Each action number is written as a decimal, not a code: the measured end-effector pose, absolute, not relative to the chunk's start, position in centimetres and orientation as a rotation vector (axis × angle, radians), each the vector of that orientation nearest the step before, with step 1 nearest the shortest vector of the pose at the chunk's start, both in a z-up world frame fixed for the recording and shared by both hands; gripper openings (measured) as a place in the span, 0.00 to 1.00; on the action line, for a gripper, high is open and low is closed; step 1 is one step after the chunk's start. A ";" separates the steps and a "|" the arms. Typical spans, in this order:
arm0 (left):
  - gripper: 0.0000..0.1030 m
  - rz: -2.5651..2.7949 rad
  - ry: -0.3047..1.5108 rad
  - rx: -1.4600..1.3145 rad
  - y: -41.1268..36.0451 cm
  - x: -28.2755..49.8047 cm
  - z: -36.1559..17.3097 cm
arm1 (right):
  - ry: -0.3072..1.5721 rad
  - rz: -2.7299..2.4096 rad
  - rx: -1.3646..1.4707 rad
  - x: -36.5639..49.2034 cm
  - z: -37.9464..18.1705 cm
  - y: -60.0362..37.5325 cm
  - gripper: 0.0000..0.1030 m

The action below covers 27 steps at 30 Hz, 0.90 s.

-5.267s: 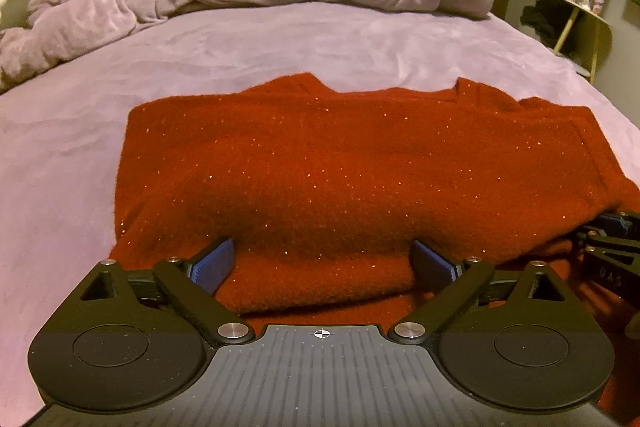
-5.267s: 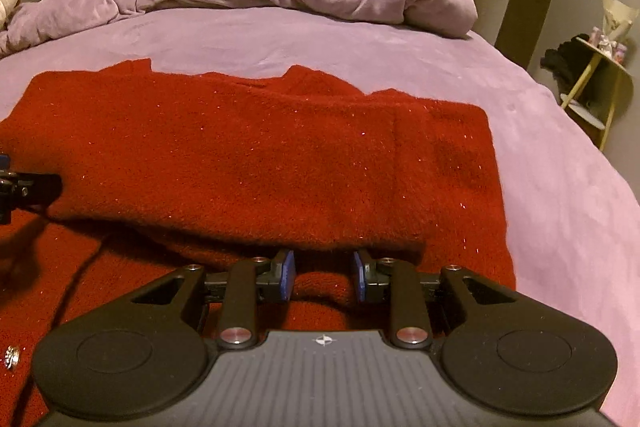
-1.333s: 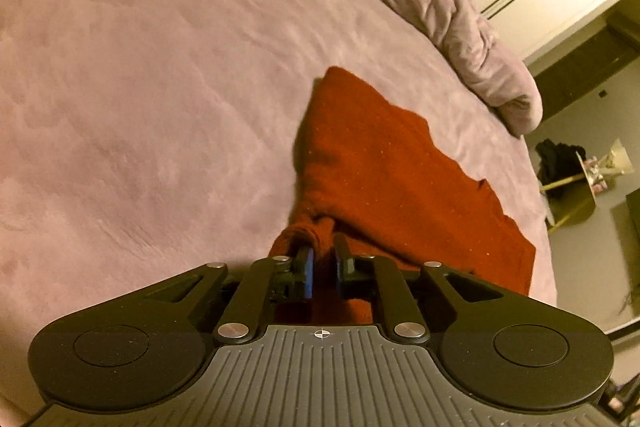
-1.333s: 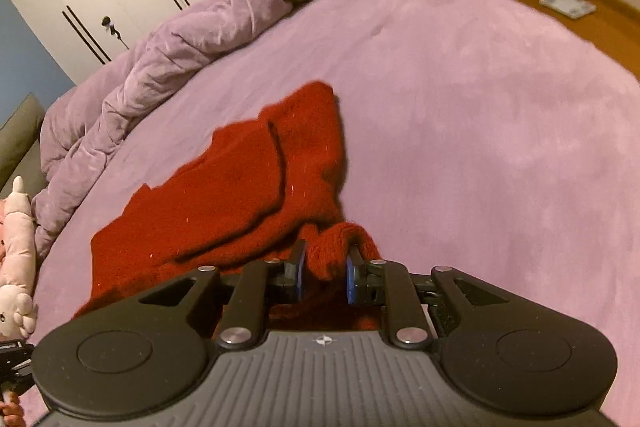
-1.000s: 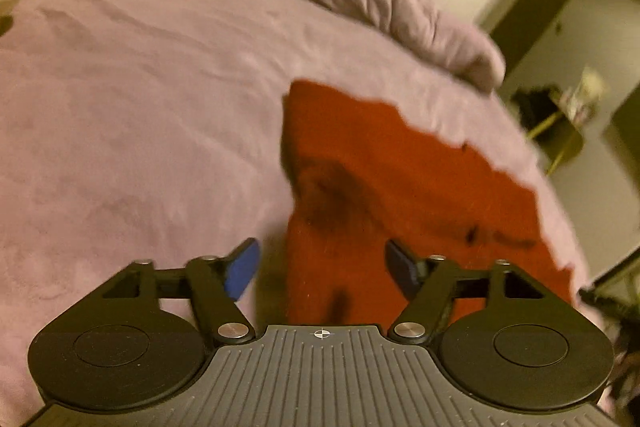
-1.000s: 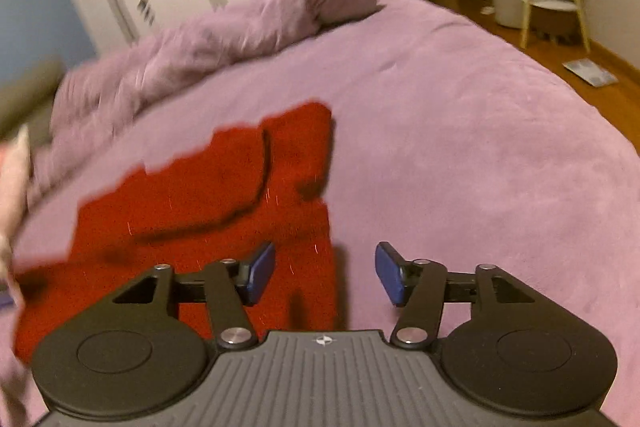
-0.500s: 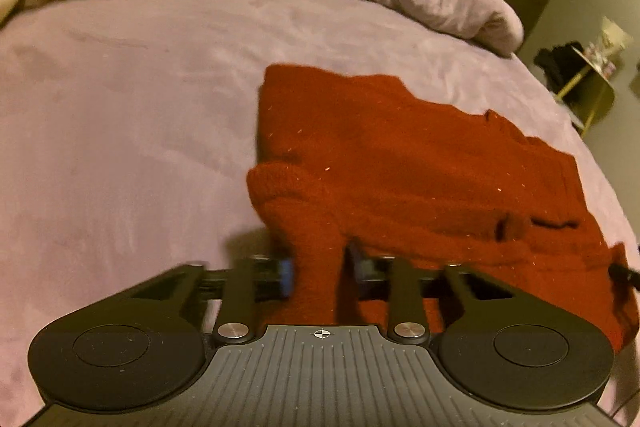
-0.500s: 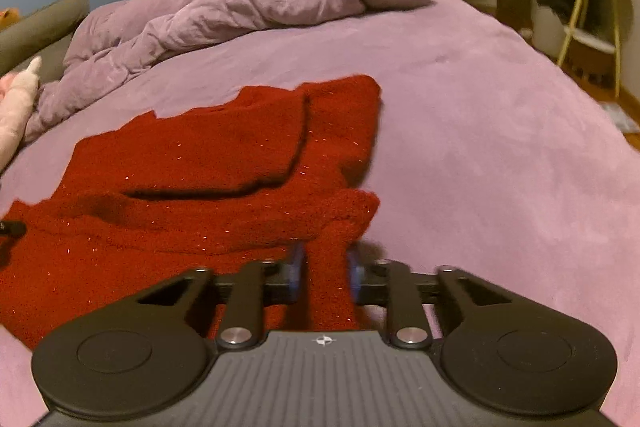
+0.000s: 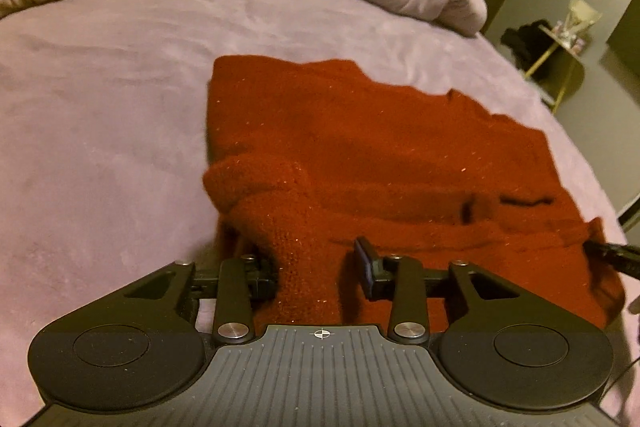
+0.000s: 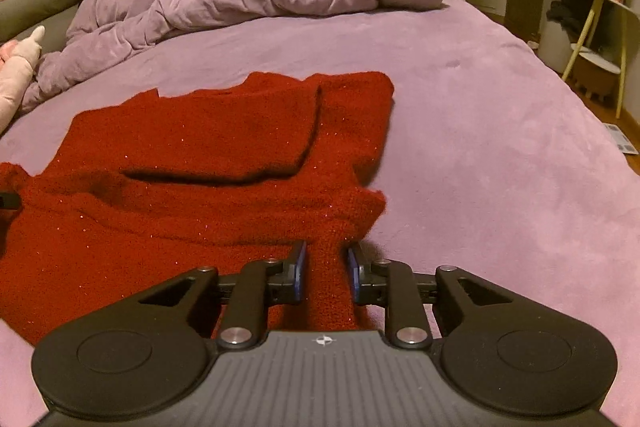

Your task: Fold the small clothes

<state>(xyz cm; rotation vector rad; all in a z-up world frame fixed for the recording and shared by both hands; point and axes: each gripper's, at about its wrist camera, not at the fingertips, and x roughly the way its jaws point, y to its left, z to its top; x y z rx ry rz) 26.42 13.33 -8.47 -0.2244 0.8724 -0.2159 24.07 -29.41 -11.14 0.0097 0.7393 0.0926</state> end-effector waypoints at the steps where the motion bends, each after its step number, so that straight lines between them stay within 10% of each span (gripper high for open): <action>1: 0.16 -0.213 0.871 -0.210 13.2 26.4 -8.4 | 0.731 0.086 -0.036 23.8 -11.0 -28.9 0.09; 16: 0.15 -0.246 0.502 -0.139 12.7 25.0 3.3 | 0.370 0.037 -0.183 21.6 -1.4 -26.1 0.08; 27: 0.26 -0.183 0.715 -0.125 12.5 31.6 -4.5 | 0.585 0.023 -0.113 29.0 -6.9 -26.6 0.08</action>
